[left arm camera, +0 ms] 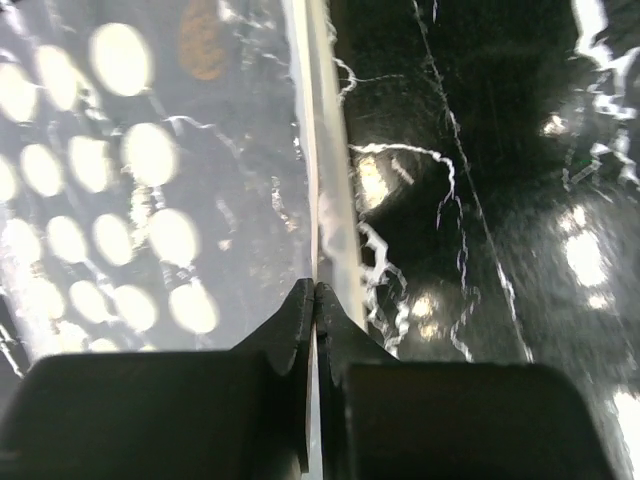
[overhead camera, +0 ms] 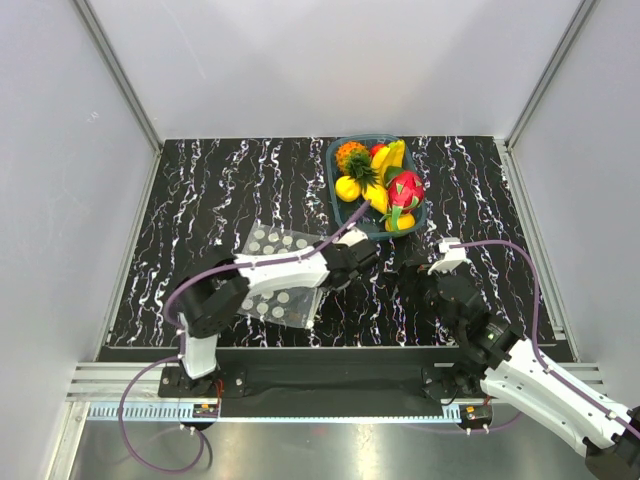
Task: Place the food in the zip-top bag and seal the zipper
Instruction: Pick up the zipper food storage bag at the center of the board, then open the zipper of the food storage bag at the center of the board.
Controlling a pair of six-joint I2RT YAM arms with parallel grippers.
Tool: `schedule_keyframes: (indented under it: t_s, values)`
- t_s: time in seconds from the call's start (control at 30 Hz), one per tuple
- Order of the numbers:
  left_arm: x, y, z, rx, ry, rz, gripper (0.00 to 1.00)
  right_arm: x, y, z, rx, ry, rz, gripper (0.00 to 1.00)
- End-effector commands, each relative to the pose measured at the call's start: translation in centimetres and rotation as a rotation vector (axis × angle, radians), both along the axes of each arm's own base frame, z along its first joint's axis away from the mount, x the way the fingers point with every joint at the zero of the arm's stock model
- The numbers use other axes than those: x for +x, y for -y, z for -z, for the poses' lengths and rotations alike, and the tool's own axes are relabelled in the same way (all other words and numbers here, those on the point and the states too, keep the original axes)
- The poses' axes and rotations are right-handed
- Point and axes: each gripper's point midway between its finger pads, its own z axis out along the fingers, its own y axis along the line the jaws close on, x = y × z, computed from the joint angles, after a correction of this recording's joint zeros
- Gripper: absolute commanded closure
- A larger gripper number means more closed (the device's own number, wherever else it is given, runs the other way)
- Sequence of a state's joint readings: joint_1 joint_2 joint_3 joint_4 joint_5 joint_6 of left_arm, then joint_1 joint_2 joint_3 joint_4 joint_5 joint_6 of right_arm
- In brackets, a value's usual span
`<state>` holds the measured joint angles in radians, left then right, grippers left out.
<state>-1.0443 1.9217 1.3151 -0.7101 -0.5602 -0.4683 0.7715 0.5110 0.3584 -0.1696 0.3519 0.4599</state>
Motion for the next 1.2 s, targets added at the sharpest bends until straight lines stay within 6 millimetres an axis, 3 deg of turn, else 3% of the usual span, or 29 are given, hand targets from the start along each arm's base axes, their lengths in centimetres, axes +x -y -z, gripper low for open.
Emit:
schedule_keyframes:
  t_s: [0.0, 0.13, 0.2, 0.23, 0.3, 0.33, 0.37, 0.47, 0.57, 0.87, 1.1, 1.17]
  values:
    - [0.8, 0.4, -5.9, -0.126, 0.101, 0.012, 1.0, 0.1, -0.5, -0.7, 0.023, 0.014, -0.011, 0.0]
    - [0.1, 0.1, -9.6, -0.246, 0.137, 0.032, 1.0, 0.1, -2.5, -0.2, 0.118, -0.066, -0.037, 0.05]
    - [0.1, -0.3, -10.8, -0.268, 0.166, 0.035, 1.0, 0.0, -5.1, 0.3, 0.203, -0.147, -0.093, 0.14]
    - [0.0, -0.7, -11.6, -0.284, 0.186, 0.036, 1.0, 0.5, -6.2, -0.9, 0.261, -0.142, -0.103, 0.15]
    - [-0.1, -1.0, -12.2, -0.294, 0.2, 0.034, 1.0, 1.0, -8.6, -1.2, 0.323, -0.179, -0.156, 0.2]
    - [-0.2, -1.1, -12.7, -0.309, 0.204, 0.037, 1.0, 1.4, -9.7, -2.3, 0.346, -0.172, -0.176, 0.2]
    - [-0.3, -1.3, -12.9, -0.312, 0.205, 0.035, 1.0, 1.9, -10.5, -1.5, 0.33, -0.201, -0.176, 0.2]
    - [-0.5, -1.5, -13.4, -0.327, 0.212, 0.034, 1.0, 3.1, -12.3, -1.8, 0.321, -0.221, -0.176, 0.17]
    - [-0.5, -2.0, -13.6, -0.327, 0.229, 0.026, 1.0, 3.1, -14.2, -2.8, 0.338, -0.197, -0.226, 0.16]
    - [-0.3, -1.9, -14.1, -0.326, 0.234, 0.024, 1.0, 3.2, -15.2, -2.8, 0.31, -0.165, -0.207, 0.15]
    - [-0.8, -1.9, -15.0, -0.367, 0.236, 0.031, 1.0, 5.2, -15.6, -3.6, 0.254, -0.147, -0.147, 0.14]
    - [-0.9, -1.8, -15.2, -0.387, 0.236, 0.032, 1.0, 5.8, -15.7, -2.1, 0.215, -0.181, -0.115, 0.14]
